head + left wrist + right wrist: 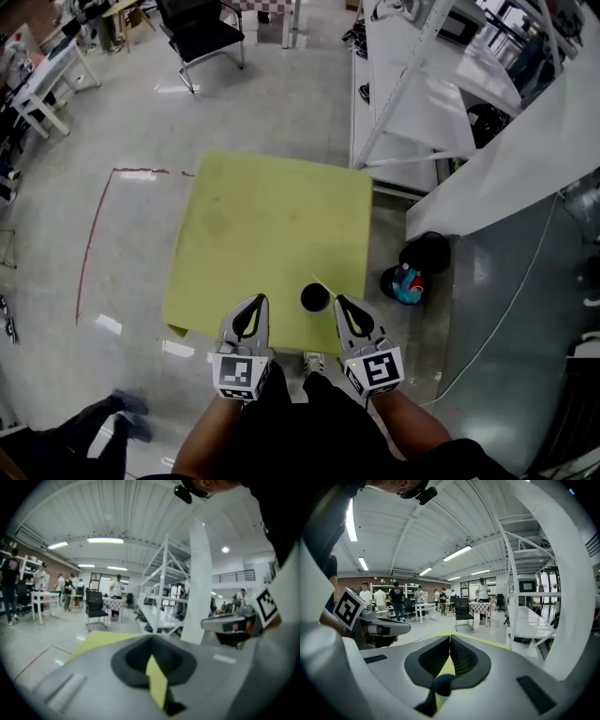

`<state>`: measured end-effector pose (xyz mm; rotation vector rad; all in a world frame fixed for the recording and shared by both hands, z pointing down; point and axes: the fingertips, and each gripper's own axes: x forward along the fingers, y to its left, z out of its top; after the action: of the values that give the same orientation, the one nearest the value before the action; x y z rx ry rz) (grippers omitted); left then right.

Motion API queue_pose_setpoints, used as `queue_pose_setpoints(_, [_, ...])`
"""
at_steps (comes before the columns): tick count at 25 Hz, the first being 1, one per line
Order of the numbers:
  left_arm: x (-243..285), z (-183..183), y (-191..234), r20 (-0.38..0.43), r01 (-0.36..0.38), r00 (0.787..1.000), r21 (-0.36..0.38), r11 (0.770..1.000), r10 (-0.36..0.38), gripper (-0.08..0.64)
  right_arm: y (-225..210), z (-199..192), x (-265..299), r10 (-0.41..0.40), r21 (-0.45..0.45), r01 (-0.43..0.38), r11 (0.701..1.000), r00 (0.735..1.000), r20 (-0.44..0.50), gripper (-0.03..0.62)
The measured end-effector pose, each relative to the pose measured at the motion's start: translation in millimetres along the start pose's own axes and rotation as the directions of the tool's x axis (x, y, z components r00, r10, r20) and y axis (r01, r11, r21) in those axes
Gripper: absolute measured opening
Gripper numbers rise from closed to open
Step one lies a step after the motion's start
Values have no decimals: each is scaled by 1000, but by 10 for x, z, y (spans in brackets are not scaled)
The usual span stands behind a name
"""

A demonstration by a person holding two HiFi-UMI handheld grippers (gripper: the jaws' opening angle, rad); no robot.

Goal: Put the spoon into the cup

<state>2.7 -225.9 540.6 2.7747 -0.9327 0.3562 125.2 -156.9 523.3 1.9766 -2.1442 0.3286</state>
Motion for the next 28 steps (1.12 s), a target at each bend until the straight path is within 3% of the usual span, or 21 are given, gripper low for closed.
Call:
queue_pose_setpoints(10, [140,-222,-84,-41,14,999,-37,999,-16,6,61,-509,61,7,28,-4,1000,995,-102,11])
queue_pose_setpoints(28, [184,-489,-159,-88,18,996,-67,998,-24,6,64,-986,242,28,51,-18,999,979,-202,11])
